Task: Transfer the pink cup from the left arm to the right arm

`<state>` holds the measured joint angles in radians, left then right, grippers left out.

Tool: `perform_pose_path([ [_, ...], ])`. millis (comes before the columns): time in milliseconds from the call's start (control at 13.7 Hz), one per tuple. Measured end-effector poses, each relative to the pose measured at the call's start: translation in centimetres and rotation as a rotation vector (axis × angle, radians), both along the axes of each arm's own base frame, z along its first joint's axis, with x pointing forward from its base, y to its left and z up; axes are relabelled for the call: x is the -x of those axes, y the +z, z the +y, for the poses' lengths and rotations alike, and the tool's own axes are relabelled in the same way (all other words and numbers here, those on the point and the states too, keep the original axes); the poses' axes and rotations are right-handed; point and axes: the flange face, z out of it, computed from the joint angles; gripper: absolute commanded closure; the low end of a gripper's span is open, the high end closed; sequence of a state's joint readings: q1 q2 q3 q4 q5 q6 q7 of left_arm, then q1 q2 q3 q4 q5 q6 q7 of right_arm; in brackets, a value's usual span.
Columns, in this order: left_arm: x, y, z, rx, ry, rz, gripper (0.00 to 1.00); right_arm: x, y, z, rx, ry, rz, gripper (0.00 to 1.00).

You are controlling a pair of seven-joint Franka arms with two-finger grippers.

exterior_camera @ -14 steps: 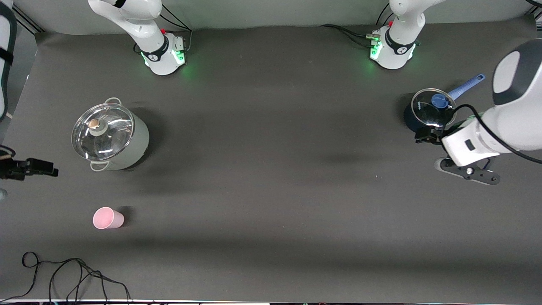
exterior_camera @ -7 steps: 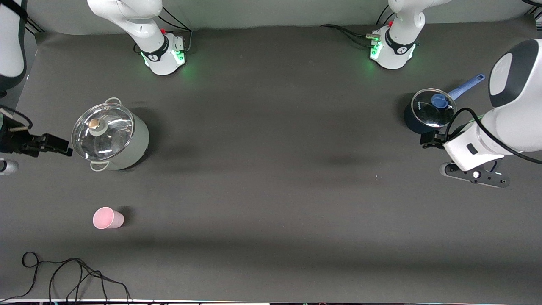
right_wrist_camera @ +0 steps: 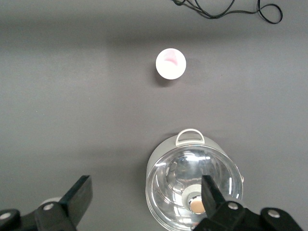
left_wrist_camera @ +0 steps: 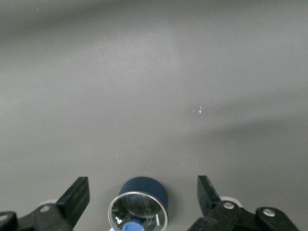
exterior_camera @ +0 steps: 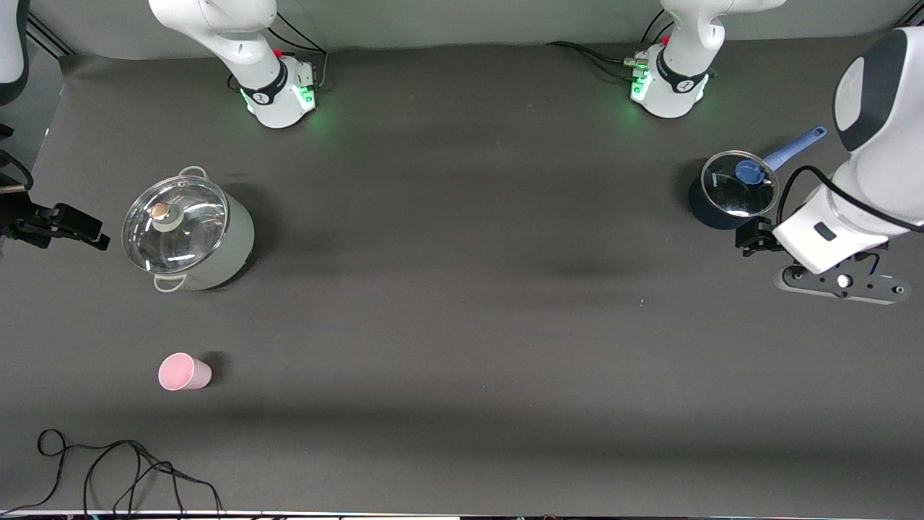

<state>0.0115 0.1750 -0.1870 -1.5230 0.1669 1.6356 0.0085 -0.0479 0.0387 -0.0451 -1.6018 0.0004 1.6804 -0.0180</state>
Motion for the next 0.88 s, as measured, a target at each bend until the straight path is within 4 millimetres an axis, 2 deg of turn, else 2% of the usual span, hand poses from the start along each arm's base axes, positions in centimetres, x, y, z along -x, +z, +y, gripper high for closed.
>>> perform_pose_path([
  [365,3.0,-1.4,0.9,0.016,0.010,-0.050,0.00,0.4,1.2,0.1,0.001,0.000,-0.017,0.00],
  [658,4.5,-2.9,2.4,-0.013,0.021,-0.024,0.00,0.4,1.1,1.9,-0.001,0.022,-0.008,0.00],
  [731,4.5,-3.0,2.7,-0.013,0.019,-0.025,0.00,0.5,1.1,1.9,-0.001,0.022,0.001,0.00],
  [877,4.5,-1.9,2.7,0.002,0.023,-0.049,0.00,0.7,1.3,1.7,-0.002,0.018,0.019,0.00],
])
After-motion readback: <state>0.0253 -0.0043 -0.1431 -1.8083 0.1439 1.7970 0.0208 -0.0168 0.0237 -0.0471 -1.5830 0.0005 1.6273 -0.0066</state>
